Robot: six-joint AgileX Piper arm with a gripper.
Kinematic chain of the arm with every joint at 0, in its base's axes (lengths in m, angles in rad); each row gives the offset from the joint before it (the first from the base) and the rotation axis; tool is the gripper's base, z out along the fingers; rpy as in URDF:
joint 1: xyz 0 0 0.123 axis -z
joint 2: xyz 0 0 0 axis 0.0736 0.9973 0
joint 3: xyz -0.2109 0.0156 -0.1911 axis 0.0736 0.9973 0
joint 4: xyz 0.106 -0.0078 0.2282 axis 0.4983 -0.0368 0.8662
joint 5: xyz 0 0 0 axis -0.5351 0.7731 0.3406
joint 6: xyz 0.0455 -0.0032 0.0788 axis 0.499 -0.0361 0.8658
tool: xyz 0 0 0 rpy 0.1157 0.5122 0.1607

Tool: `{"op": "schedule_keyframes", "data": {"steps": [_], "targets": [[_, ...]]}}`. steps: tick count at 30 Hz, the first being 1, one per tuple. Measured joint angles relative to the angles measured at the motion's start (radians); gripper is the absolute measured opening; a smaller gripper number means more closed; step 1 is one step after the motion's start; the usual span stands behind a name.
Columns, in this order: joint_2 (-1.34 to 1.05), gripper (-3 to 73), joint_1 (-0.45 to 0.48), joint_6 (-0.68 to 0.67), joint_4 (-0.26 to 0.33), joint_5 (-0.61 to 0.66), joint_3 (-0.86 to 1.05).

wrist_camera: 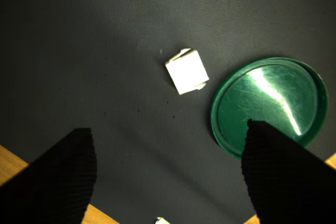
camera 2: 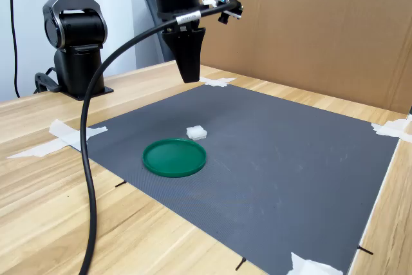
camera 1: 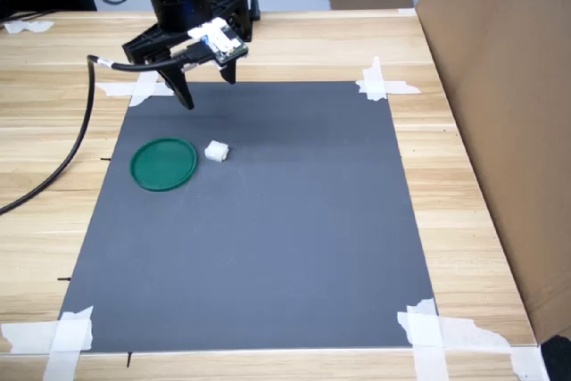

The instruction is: Grasp a white terminal and put it in the green lid.

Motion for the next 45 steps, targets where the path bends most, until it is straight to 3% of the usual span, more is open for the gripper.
{"op": "schedule_keyframes", "data": {"steps": [15, 22, 26, 34, 40, 45], "targets": [[0.098, 67.2, 0.000, -0.339, 0.008, -0.100, -0.003], [0.113, 67.2, 0.000, -0.344, 0.006, -0.168, 0.086], [0.117, 67.2, 0.000, -0.344, -0.036, -0.246, 0.142], [0.119, 67.2, 0.000, -0.316, -0.049, -0.216, 0.106], [0.153, 67.2, -0.002, -0.318, -0.062, -0.121, 0.038], [0.153, 67.2, -0.051, -0.319, -0.107, -0.114, 0.036]]}}
